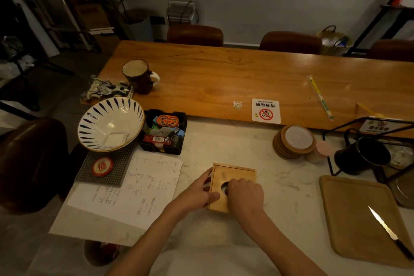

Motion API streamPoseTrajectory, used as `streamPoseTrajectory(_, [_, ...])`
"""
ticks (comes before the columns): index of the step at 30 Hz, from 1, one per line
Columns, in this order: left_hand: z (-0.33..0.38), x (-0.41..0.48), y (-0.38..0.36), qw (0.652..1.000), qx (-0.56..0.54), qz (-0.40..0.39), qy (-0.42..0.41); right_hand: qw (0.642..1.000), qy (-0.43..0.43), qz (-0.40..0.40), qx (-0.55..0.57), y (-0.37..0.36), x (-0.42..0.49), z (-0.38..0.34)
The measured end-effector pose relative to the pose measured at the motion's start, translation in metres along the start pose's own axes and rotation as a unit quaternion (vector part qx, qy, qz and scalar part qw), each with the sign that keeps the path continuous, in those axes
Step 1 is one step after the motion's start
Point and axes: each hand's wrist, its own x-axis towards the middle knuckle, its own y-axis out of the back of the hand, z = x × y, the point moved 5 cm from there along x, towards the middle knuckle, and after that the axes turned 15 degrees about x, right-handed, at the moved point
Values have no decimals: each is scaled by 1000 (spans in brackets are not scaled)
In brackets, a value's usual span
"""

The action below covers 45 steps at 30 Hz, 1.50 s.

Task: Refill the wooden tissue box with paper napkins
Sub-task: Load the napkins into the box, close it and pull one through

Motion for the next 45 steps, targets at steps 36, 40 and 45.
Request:
streamPoseTrajectory(36, [-1,0,-2,998,39,37,-41,959,78,125,242,6,-23,47])
streamPoseTrajectory(40, [5,-2,-5,992,65,63,-89,950,93,118,275,2,-25,50])
streamPoseTrajectory(45, [6,-1,-8,981,121,81,-126,958,87,104,254,-1,-20,44])
